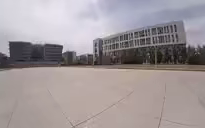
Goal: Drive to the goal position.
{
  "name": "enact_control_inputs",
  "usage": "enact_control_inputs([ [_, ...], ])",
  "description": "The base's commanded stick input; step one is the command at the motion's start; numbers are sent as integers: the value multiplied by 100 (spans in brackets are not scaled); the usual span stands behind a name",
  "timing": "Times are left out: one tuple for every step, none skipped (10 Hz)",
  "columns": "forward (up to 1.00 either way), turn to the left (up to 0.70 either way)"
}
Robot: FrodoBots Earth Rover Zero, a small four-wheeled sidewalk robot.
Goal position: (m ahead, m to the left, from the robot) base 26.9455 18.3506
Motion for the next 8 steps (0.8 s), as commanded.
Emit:
enact_control_inputs([
  [100, 32],
  [100, 39],
  [100, 40],
  [100, 40],
  [100, 32],
  [100, 21],
  [100, 12],
  [100, 0],
])
